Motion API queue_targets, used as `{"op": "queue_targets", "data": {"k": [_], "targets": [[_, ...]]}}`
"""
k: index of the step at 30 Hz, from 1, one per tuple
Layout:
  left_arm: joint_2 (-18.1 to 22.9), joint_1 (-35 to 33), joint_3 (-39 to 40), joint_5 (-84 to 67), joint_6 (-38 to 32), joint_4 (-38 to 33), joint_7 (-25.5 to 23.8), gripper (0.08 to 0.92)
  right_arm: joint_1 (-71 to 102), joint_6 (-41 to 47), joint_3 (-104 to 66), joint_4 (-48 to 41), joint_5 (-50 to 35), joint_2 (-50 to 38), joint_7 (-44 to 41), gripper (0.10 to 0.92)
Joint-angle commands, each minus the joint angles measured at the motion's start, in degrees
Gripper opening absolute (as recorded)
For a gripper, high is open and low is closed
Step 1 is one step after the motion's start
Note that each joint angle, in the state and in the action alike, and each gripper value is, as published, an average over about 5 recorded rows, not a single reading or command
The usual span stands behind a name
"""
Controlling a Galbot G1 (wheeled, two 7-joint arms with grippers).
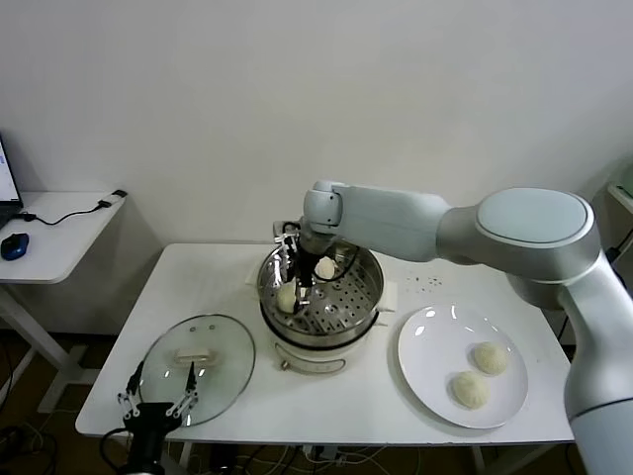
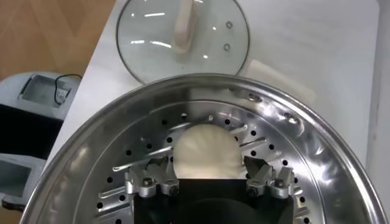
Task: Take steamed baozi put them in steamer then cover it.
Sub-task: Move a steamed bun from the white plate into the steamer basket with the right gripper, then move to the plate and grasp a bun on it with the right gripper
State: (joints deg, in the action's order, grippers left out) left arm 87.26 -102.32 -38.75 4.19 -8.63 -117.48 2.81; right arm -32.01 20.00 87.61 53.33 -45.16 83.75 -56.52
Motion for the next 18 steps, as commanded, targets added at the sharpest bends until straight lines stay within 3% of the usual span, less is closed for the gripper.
{"op": "queue_targets", "data": {"k": [1, 11, 18], "targets": [[-0.1, -0.2, 0.0, 0.1, 0.0, -0.3, 0.0, 0.823, -7.2, -0.3, 0.8, 8.6, -0.5, -7.7, -0.8, 0.822], [-0.4, -0.8, 0.5, -0.7, 0.7, -1.6, 0.0, 0.823, -19.0, -1.9, 2.2, 26.7, 2.9, -30.8, -3.2, 0.823], [-0.1, -1.0, 0.7, -0.3, 0.7, -2.3, 0.2, 0.823, -19.1, -2.4, 4.5, 37.2, 10.9, -47.2, -3.9, 0.823]]}}
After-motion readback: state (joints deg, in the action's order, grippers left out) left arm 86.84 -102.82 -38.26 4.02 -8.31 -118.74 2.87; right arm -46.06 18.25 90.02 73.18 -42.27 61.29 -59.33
